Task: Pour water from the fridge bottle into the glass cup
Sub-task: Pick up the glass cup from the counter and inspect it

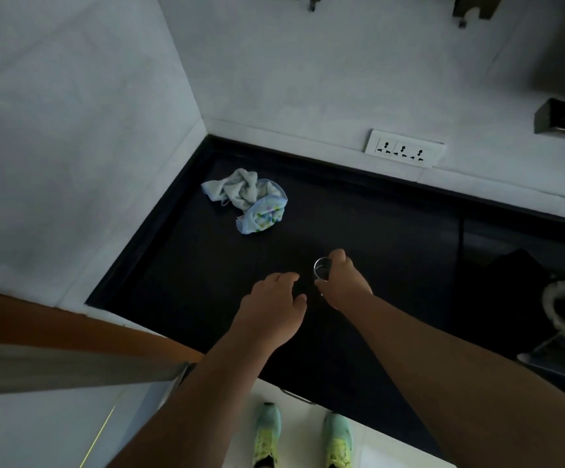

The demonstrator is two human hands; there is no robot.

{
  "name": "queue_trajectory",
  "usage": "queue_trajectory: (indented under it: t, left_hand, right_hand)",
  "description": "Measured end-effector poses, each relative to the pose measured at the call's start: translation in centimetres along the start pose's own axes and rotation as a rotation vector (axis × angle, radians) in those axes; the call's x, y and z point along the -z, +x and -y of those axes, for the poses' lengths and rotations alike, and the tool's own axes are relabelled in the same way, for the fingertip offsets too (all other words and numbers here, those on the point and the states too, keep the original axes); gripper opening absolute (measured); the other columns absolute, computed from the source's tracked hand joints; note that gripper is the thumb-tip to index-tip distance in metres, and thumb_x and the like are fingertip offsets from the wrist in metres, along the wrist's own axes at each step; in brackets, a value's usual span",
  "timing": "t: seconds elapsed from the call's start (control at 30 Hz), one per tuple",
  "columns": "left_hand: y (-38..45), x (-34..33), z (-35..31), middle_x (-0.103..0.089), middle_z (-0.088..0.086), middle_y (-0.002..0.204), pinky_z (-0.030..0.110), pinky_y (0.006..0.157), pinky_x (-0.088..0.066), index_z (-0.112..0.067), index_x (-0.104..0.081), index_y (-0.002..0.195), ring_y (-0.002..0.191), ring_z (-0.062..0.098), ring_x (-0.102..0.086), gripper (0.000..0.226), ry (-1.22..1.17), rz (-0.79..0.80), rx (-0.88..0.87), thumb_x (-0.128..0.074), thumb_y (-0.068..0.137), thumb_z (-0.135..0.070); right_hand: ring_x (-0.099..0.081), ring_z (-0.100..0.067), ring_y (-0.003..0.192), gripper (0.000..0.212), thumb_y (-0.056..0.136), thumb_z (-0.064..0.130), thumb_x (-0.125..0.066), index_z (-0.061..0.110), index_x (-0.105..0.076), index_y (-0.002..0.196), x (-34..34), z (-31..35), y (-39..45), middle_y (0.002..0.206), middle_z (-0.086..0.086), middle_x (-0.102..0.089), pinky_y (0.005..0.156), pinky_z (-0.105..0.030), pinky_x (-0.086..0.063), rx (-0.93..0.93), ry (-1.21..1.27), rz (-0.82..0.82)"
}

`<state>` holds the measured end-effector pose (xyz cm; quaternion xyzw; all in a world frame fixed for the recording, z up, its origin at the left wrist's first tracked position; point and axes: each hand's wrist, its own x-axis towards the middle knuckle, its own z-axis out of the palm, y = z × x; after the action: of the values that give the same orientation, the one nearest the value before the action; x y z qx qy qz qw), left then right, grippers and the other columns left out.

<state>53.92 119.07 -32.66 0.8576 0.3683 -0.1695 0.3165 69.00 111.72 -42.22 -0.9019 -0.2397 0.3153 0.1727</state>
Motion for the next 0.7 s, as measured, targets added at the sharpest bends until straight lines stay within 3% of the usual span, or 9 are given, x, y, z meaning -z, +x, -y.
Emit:
queue_trajectory:
  t: [0.23,0.4,0.47,0.57,0.63,0.7]
  left_hand:
    - [0.5,0.2,0.0,-0.046,-0.004,0.159,0.034,0.105,-0.047,-0.031,-0.039,0.158,0.136,0.013,-0.053,0.052,-0.303,-0.015,0.073,-0.047,0.108,-0.042]
    - [0.1,1.1,-2.1,-0.051,-0.006,0.154,0.042,0.116,-0.043,-0.033,-0.043,0.155,0.136,0.014,-0.053,0.050,-0.688,-0.045,0.142,-0.037,0.109,-0.050]
    - [0.5,1.6,-3.6,-0.053,-0.004,0.153,0.041,0.110,-0.048,-0.030,-0.047,0.153,0.129,0.015,-0.058,0.048,-0.916,-0.025,0.233,-0.037,0.110,-0.048]
    - [-0.5,2.9,-6.7,-0.064,0.008,0.139,0.041,0.098,-0.050,-0.016,-0.056,0.147,0.122,0.024,-0.064,0.046,-1.294,0.128,0.378,-0.040,0.112,-0.041]
    - [-2.4,3.2,-8.2,-0.075,0.009,0.118,0.037,0.079,-0.053,-0.010,-0.068,0.130,0.104,0.021,-0.071,0.041,-1.403,0.189,0.381,-0.046,0.111,-0.039]
    - [-3.9,2.4,-8.8,-0.080,0.010,0.112,0.037,0.076,-0.054,-0.008,-0.073,0.119,0.104,0.023,-0.075,0.036,-1.433,0.244,0.322,-0.051,0.109,-0.035]
  right_hand:
    - [-0.063,-0.024,0.115,0.061,0.091,0.029,-0.075,0.025,-0.039,0.140,2.1,-0.2,-2.0,0.140,-0.006,-0.053,0.089,-0.041,-0.059,0.097,0.088,-0.039]
    - [-0.058,-0.006,0.104,0.061,0.089,0.035,-0.077,0.033,-0.041,0.138,5.8,0.6,-6.6,0.138,0.007,-0.054,0.077,-0.022,-0.052,0.218,0.154,-0.111]
    - [-0.058,-0.002,0.100,0.061,0.088,0.036,-0.077,0.032,-0.043,0.138,7.4,0.9,-8.8,0.135,0.010,-0.056,0.071,-0.014,-0.045,0.258,0.157,-0.123]
    - [-0.064,0.000,0.091,0.059,0.086,0.039,-0.078,0.034,-0.045,0.135,9.6,1.2,-12.2,0.127,0.013,-0.059,0.073,-0.019,-0.054,0.280,0.159,-0.113]
    - [-0.066,-0.001,0.093,0.060,0.086,0.041,-0.078,0.036,-0.046,0.136,10.8,1.2,-14.3,0.126,0.015,-0.061,0.080,-0.023,-0.057,0.264,0.160,-0.117]
    - [-0.064,0.000,0.096,0.060,0.085,0.046,-0.075,0.036,-0.048,0.137,11.7,0.8,-16.4,0.123,0.015,-0.062,0.082,-0.024,-0.056,0.229,0.170,-0.159]
